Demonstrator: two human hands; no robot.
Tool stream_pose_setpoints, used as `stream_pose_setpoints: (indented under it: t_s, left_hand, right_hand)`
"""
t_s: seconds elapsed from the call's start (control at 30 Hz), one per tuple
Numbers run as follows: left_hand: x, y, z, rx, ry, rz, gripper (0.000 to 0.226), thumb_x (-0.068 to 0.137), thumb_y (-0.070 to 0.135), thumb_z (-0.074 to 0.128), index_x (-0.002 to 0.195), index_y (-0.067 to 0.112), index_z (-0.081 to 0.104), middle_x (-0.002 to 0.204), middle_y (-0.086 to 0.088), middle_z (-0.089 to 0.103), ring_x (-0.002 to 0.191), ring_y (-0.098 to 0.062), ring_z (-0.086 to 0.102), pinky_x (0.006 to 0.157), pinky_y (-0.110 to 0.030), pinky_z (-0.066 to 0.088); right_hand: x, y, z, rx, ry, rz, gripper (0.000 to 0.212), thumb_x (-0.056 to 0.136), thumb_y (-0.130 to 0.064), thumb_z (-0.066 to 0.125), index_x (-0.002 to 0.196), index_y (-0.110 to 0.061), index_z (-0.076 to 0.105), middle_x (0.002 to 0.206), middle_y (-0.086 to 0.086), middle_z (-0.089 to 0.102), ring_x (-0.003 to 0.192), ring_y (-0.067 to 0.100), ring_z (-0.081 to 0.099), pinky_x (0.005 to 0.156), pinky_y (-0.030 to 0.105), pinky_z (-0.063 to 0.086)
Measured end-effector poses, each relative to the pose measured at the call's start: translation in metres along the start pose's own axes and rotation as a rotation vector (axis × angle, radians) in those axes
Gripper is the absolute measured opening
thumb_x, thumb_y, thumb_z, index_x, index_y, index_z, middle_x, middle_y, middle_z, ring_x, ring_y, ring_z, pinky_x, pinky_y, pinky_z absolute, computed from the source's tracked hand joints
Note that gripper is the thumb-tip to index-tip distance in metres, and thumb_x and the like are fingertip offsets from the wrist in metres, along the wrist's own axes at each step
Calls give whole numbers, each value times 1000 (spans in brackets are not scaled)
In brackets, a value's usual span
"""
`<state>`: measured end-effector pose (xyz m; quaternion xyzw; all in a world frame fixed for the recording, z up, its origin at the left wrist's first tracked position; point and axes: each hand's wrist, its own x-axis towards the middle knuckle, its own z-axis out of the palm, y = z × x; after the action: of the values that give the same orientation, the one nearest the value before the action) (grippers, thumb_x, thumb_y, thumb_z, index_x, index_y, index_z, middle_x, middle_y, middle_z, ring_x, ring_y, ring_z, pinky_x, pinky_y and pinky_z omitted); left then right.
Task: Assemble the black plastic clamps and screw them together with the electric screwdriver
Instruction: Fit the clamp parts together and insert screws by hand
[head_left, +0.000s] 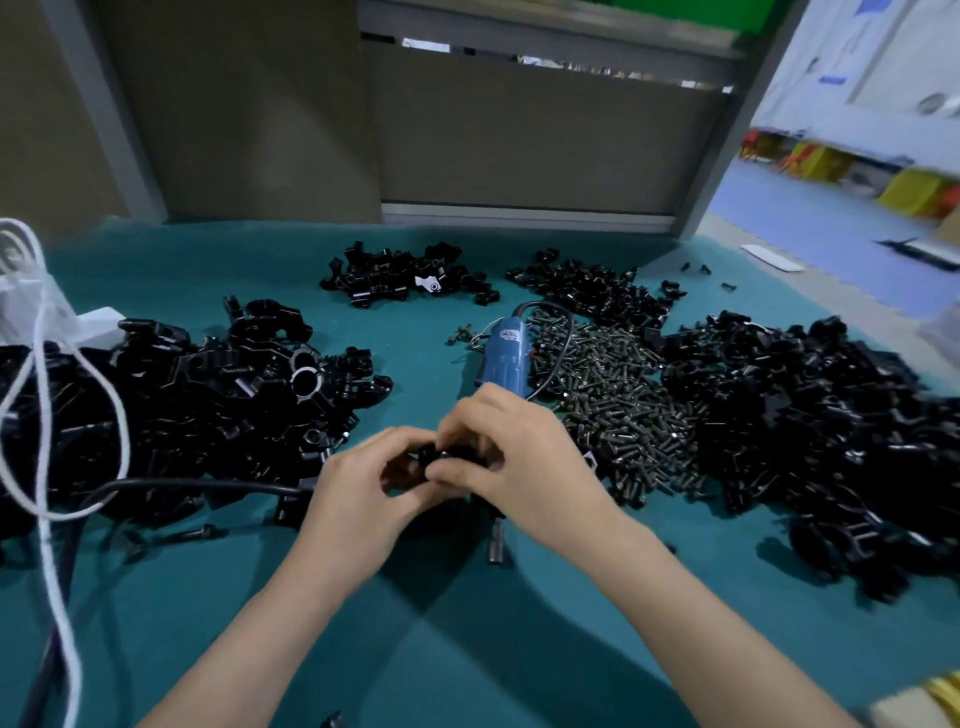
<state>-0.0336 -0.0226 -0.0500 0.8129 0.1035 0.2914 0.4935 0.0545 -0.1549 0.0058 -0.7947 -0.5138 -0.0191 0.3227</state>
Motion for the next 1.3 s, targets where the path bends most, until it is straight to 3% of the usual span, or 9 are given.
stream_pose_setpoints:
  t_s: [0.1,0.2,0.33,0.47,0.53,0.67,0.9,1.17,1.3]
  left_hand:
    - [-1,0,0,-90,-40,-44,40,67,6,82,82,42,71,87,12,70,78,-3,66,77,-22,54]
    - [0,2,0,-135,-21,-94,26,58,27,79,82,32,71,86,6,71,76,-2,67,75,-15,52]
    - [1,3,1,-150,-23,-143,28,59,12,85,81,26,73,86,8,71,74,-1,68,71,-7,49]
    - [1,5,1,-108,-46,-118,31,64,4,84,82,26,72,85,10,71,76,-1,67,72,-5,47]
    - [1,6,2,-86,-50,-100,31,64,5,84,84,26,73,86,9,70,78,-3,67,75,-6,48]
    - [0,8,1,-68,-55,-93,30,65,7,84,85,27,73,85,10,69,80,-5,67,76,-8,49]
    - [1,11,0,-60,-61,-97,32,64,8,84,83,32,72,83,14,68,81,-3,65,76,-6,48]
    - [0,11,0,-36,-56,-84,32,65,9,84,83,32,71,83,16,68,84,-3,65,76,-5,47]
    - [1,12,0,-36,-50,-82,32,65,10,84,84,33,71,85,15,68,84,-3,65,76,-5,47]
  right_hand:
    - [-5,2,3,54,23,-8,18,79,-24,78,86,-9,71,86,2,57,76,15,54,73,38,48]
    - [-2,15,-13,109,0,-30,18,79,-23,77,92,-12,74,90,-1,63,80,13,61,77,24,49]
    - [24,81,-56,-101,186,357,24,91,-4,59,109,-16,70,105,-3,68,77,-2,57,69,6,48]
    - [41,161,-94,-340,297,714,28,92,4,49,105,-7,72,112,15,69,93,28,65,80,26,48]
    - [45,185,-99,-375,292,773,21,92,0,54,95,-4,74,105,15,71,90,32,64,73,26,44]
    - [55,201,-92,-355,215,819,12,91,-8,64,93,-4,74,96,16,71,72,27,59,66,30,45]
    - [69,205,-79,-369,145,880,15,91,-2,60,98,-12,69,109,17,65,90,34,62,71,36,49]
    - [62,206,-78,-293,392,792,17,92,3,52,87,-12,58,102,15,66,85,28,57,72,33,43]
    - [59,177,-82,-97,559,627,9,93,-3,57,90,-9,52,95,15,63,78,30,64,75,42,56]
